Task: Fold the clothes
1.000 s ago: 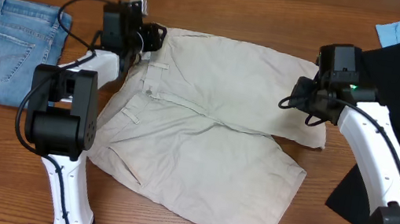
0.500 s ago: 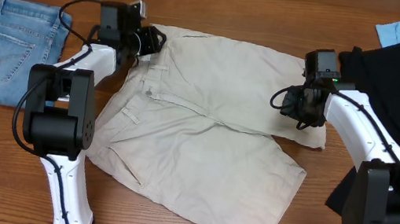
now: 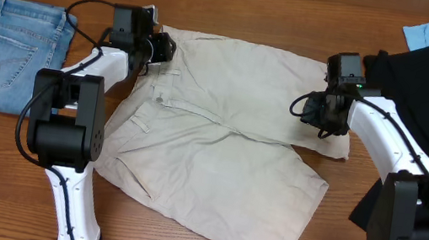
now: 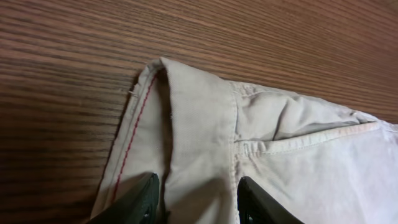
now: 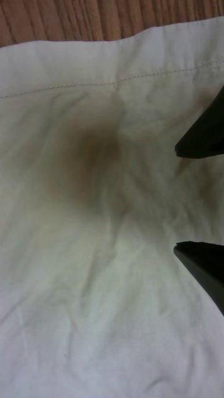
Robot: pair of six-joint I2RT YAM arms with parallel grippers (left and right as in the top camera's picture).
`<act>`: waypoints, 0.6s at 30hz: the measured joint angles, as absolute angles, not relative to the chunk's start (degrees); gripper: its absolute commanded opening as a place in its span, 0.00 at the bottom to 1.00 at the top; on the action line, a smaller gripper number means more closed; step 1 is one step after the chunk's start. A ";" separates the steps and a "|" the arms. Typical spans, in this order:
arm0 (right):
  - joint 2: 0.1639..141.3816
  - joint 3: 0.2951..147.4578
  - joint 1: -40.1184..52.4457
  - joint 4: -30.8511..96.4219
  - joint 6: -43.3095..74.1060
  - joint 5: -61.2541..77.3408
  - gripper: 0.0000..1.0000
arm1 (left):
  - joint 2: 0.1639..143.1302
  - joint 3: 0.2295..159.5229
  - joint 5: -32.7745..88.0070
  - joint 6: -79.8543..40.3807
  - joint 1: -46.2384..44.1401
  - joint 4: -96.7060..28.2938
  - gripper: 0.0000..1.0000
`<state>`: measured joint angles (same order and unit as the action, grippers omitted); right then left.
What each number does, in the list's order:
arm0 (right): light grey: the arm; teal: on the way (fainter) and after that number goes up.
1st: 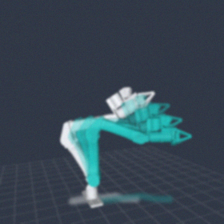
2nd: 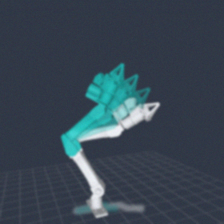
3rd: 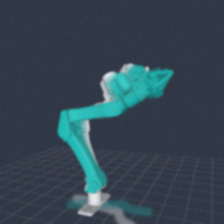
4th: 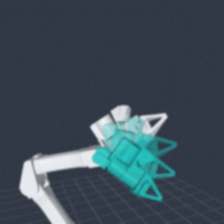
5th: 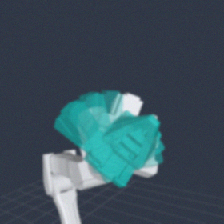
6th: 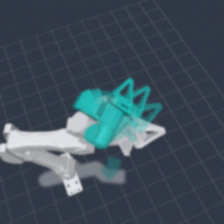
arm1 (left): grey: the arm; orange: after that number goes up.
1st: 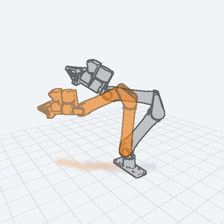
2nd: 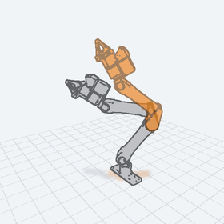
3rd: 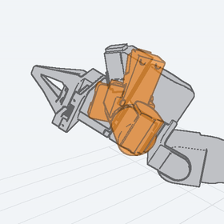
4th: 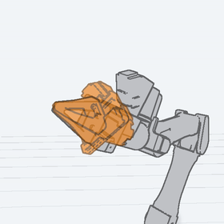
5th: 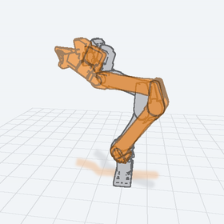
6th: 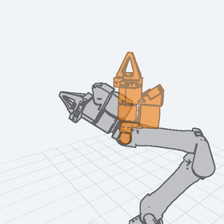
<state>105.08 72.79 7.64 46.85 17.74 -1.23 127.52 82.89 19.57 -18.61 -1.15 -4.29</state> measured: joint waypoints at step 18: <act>105.08 72.79 7.64 47.16 17.76 -1.26 0.47 | 127.63 83.09 17.78 -18.22 -2.48 -3.33 0.45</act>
